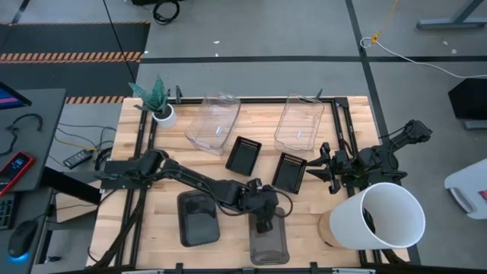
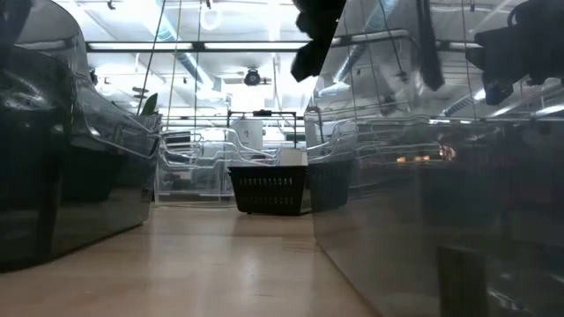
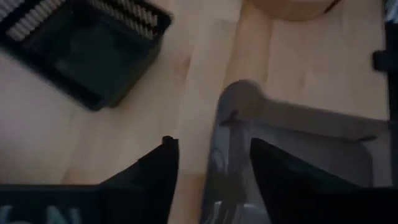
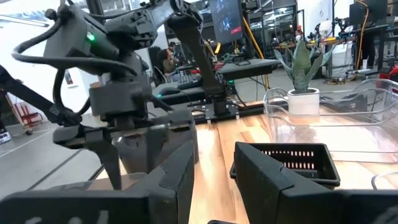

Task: Stack baskets by color
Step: Stack the right black transparent bin on top of the left black transparent bins

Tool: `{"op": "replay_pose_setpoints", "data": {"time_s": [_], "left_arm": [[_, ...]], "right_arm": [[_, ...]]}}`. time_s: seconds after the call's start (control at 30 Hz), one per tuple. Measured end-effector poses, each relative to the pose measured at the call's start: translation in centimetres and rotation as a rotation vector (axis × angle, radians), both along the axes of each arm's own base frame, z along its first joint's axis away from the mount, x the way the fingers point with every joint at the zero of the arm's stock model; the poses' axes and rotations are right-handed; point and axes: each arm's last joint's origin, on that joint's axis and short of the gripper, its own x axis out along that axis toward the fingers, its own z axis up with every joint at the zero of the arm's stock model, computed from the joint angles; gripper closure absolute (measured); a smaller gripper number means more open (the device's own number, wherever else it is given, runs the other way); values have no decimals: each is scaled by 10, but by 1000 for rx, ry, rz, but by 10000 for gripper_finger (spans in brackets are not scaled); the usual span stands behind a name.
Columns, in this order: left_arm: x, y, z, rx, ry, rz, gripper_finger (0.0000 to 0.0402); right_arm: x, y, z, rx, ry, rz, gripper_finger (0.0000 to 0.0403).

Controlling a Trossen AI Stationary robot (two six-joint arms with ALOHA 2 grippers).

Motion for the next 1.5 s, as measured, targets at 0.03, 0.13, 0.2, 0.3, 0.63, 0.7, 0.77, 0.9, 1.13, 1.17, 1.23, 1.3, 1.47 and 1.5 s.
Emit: {"op": "replay_pose_setpoints", "data": {"time_s": [0.03,0.13,0.2,0.3,0.63,0.7,0.77,0.9,1.13,1.17,1.23,1.3,1.47,1.5], "left_arm": [[2,-1,-2,-5,-9,-12,181],[3,-2,-10,28,12,-47,152],[2,-2,-14,46,35,-49,144],[4,-2,-20,56,51,-41,145],[1,-3,-41,56,160,-56,200],[-1,-3,-43,44,183,-67,214],[-1,-2,-42,43,190,-68,231],[-2,-2,-41,41,196,-69,278],[-7,0,-41,37,249,-81,383],[-7,0,-40,38,251,-83,390],[-8,1,-38,41,254,-84,390],[-7,3,-31,41,270,-82,389],[-11,8,12,98,339,-121,395],[-13,9,23,113,347,-125,395]], "right_arm": [[0,0,0,0,0,0,283],[0,0,1,3,-6,0,283],[0,0,1,7,-14,1,283],[0,0,1,7,-13,0,283],[0,0,4,17,-34,0,283],[0,0,4,18,-36,0,283],[0,0,4,18,-35,0,283],[0,0,4,20,-40,0,283],[0,0,5,23,-45,0,283],[0,0,5,23,-45,1,283],[0,0,5,23,-45,0,283],[0,0,5,23,-45,0,283],[0,0,5,23,-45,0,283],[0,0,5,23,-45,0,283]]}}
